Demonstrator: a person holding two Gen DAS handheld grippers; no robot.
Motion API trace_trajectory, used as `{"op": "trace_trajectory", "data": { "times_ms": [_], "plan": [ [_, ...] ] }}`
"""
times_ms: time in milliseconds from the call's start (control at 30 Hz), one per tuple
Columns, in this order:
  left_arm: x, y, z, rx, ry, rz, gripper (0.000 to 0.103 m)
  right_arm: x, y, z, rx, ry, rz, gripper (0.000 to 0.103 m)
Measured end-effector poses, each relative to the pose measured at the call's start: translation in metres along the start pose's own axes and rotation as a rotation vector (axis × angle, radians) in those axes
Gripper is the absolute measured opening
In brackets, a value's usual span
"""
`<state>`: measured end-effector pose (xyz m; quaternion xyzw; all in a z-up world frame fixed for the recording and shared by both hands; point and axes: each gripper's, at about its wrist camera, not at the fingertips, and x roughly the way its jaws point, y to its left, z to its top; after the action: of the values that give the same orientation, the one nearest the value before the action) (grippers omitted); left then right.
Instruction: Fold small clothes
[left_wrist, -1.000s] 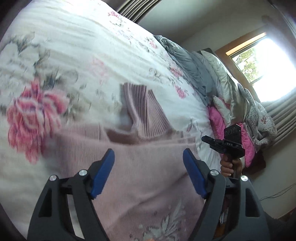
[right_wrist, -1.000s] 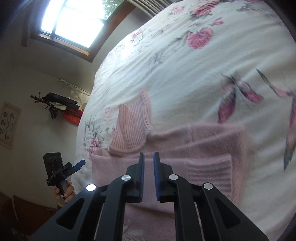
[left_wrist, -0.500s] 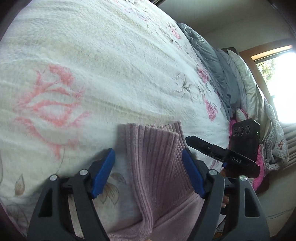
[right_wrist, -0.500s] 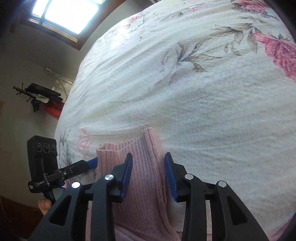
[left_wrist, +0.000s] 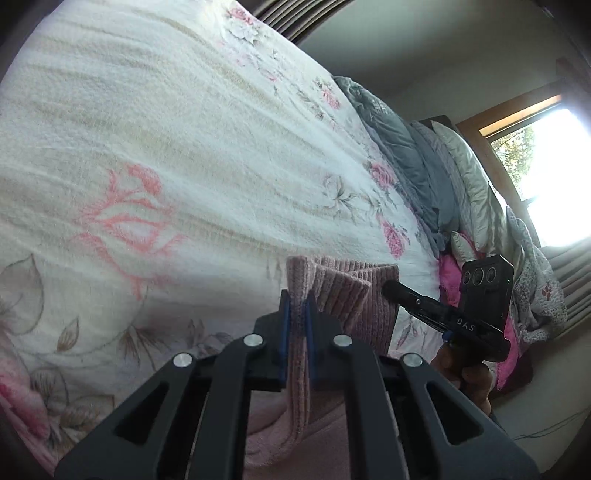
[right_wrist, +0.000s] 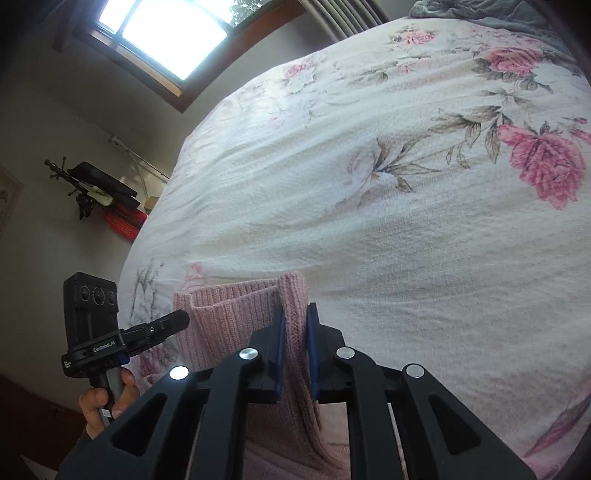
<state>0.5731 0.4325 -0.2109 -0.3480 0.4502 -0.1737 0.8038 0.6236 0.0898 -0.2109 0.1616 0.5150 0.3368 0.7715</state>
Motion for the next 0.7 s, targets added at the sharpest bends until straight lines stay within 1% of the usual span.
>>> {"op": "trace_trajectory", "data": {
  "times_ms": [133, 233, 300, 367, 433, 500, 567, 600, 633, 667, 700],
  "plan": [
    [-0.036, -0.040, -0.021, 0.082, -0.013, -0.048, 0.005, -0.050, 0.025, -0.023, -0.049, -0.032, 0.045, 0.010],
    [-0.060, -0.064, -0.046, 0.142, -0.011, -0.042, 0.005, -0.081, 0.039, -0.049, -0.072, -0.046, 0.063, 0.010],
    [-0.074, -0.073, -0.065, 0.167, 0.000, -0.045, 0.006, -0.097, 0.046, -0.068, -0.085, -0.052, 0.060, 0.010],
    [-0.086, -0.079, -0.087, 0.196, 0.015, -0.033, 0.006, -0.108, 0.049, -0.089, -0.082, -0.047, 0.081, 0.010],
    [-0.095, -0.079, -0.113, 0.208, 0.043, -0.031, 0.006, -0.117, 0.051, -0.118, -0.090, -0.042, 0.088, 0.010],
    [-0.098, -0.071, -0.142, 0.210, 0.074, -0.012, 0.008, -0.119, 0.048, -0.152, -0.098, -0.022, 0.073, 0.010],
    [-0.095, -0.052, -0.172, 0.176, 0.118, 0.022, 0.009, -0.116, 0.041, -0.187, -0.101, 0.022, 0.034, 0.016],
    [-0.093, -0.043, -0.186, 0.151, 0.136, 0.037, 0.011, -0.112, 0.034, -0.202, -0.079, 0.056, 0.033, 0.021],
    [-0.093, -0.033, -0.199, 0.125, 0.151, 0.063, 0.011, -0.109, 0.026, -0.217, -0.048, 0.087, 0.035, 0.024],
    [-0.094, -0.024, -0.211, 0.098, 0.156, 0.081, 0.011, -0.108, 0.019, -0.230, -0.030, 0.105, 0.021, 0.024],
    [-0.095, -0.018, -0.221, 0.070, 0.162, 0.083, 0.011, -0.108, 0.014, -0.241, -0.018, 0.115, 0.008, 0.024]
  ]
}}
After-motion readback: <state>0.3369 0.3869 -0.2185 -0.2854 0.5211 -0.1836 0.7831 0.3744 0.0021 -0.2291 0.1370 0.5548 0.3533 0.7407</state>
